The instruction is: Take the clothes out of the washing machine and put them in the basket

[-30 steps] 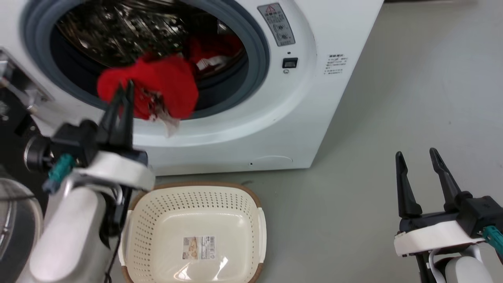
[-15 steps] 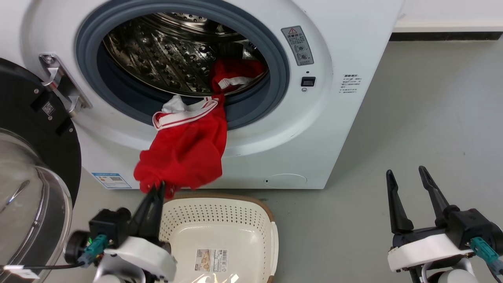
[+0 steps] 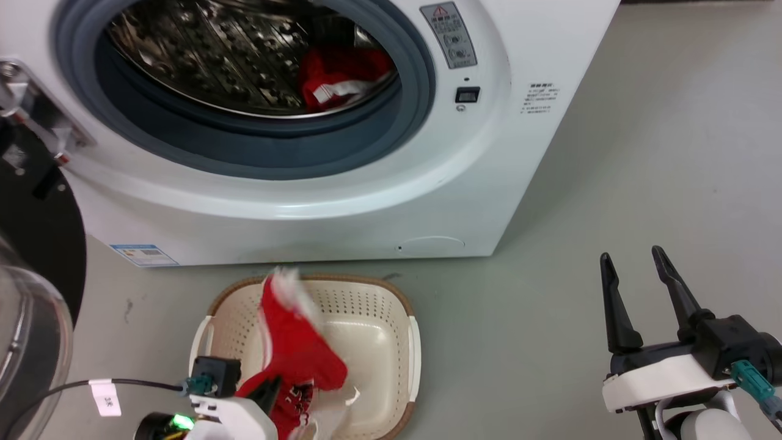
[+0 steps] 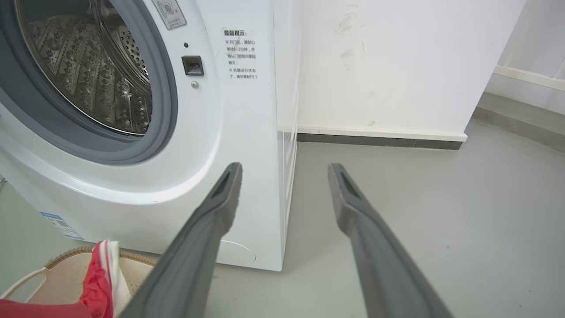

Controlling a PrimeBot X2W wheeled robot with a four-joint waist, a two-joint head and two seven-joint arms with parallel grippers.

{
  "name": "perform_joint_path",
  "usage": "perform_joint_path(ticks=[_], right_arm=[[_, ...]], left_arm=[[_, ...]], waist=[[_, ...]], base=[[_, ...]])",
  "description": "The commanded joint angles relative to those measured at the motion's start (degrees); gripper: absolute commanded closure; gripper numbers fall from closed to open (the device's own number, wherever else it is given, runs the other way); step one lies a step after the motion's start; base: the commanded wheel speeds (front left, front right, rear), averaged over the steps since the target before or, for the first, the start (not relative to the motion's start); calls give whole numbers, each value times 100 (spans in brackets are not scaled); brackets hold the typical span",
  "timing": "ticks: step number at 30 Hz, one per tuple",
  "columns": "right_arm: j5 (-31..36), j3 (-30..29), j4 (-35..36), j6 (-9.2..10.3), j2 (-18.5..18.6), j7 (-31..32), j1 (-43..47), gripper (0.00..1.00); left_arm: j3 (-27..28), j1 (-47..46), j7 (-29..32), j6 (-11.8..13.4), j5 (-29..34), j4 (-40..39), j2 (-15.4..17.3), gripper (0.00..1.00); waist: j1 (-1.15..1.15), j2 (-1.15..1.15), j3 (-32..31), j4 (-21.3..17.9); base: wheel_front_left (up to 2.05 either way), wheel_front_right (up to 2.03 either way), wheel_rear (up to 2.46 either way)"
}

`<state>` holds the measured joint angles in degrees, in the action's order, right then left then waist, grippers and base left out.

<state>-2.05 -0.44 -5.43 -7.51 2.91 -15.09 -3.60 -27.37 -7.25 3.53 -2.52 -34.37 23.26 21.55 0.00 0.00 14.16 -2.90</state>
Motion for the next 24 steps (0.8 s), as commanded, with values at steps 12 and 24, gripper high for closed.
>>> perform_joint_path(ticks=[12,24], right_arm=[[-87,-42,333,4,-6,-12,-533,0],[-166,53,637,5,-4,-12,-850,0]], left_arm=[[-137,-1947,-1100,-368,351,2664,-303,100],[-330,-3038,-1701,-485,291,4060,-429,100]], waist=[[0,0,1740,-548],[0,0,2790,-710]], base=[[0,0,0],[0,0,0]])
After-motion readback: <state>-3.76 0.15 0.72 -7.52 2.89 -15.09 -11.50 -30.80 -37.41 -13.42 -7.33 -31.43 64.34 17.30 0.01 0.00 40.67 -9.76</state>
